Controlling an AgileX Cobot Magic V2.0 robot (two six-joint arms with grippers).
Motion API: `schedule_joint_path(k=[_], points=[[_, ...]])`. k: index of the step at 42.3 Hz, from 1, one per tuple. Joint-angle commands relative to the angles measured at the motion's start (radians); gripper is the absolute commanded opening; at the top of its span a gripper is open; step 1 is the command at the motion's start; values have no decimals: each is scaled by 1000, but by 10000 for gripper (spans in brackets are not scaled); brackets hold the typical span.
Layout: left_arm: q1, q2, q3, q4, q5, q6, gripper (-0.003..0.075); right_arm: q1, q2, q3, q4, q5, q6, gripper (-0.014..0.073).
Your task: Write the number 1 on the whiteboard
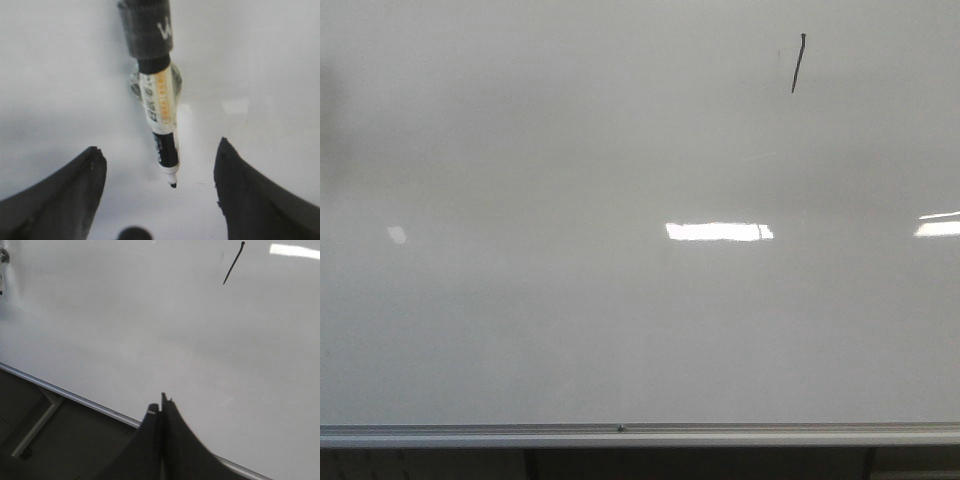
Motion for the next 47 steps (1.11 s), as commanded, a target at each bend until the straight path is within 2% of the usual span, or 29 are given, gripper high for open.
schedule_joint_path(k=[1,7,12,17,23,36,47], points=[[22,-121,-28,-6,8,-19,457,-7,0,-25,13,-62,-2,-60],[22,-244,0,-9,53,-19,445,-7,0,-25,13,-62,-2,-60],[22,-344,41,-9,82,-19,378,-7,0,-25,13,-62,-2,-60],[22,-442,98,-9,100,-17,223,-7,0,-25,13,-69,-2,-60],[22,-553,176,-9,130,6,-21,-7,0,-25,13,-89,-2,-60],[-20,-768,300,-14,100,14,-20,-7,0,-25,13,-125,-2,-60],[-21,-833,313,-14,95,14,-20,-7,0,-25,13,-142,-2,-60]])
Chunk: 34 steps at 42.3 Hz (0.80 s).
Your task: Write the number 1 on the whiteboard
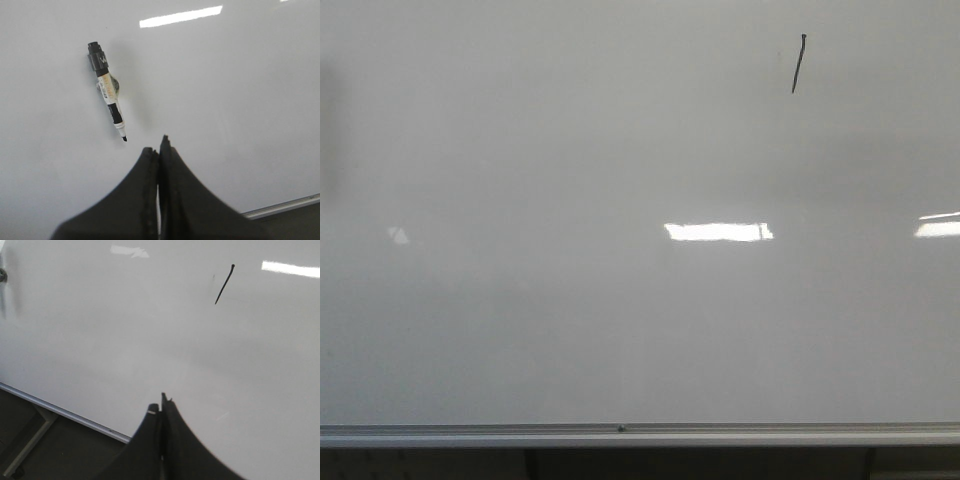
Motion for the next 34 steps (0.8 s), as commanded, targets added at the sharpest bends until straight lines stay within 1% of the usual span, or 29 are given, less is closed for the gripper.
schedule_joint_path(k=[1,34], points=[[-5,-5,-26,-28,-66,0,-20,-7,0,-25,13,-81,-2,-60],[-5,-5,-26,-28,-64,0,-20,-7,0,-25,13,-57,-2,-60]])
